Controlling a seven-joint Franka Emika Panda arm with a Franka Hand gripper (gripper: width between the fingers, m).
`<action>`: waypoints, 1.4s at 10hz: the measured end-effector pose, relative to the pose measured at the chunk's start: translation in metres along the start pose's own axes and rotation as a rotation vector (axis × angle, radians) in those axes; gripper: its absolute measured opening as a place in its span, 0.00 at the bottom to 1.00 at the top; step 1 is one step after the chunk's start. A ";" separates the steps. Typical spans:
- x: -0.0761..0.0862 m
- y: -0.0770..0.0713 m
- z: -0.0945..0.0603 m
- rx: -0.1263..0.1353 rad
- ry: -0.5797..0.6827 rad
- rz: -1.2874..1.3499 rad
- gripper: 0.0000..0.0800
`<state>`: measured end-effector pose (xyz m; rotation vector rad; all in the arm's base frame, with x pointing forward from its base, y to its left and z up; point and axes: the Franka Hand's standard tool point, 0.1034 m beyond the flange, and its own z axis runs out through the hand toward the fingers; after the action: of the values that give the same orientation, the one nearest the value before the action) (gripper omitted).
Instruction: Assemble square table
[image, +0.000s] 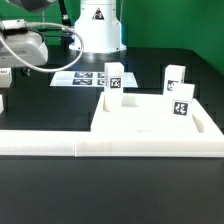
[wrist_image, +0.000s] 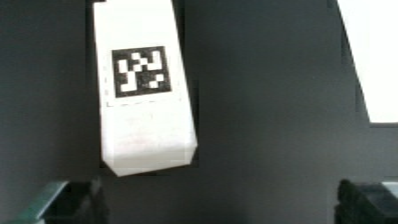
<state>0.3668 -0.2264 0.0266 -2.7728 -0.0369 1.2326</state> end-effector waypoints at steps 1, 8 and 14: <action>0.007 0.008 -0.001 -0.030 0.016 -0.004 0.81; -0.003 0.011 0.023 -0.013 -0.042 0.057 0.81; -0.005 0.010 0.025 -0.007 -0.053 0.058 0.55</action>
Offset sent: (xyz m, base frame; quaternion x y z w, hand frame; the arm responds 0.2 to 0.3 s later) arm -0.0206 -0.0094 -0.0084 -0.0165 -0.0236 0.0311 0.9991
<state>0.3450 -0.2347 0.0122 -2.7656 0.0350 1.3222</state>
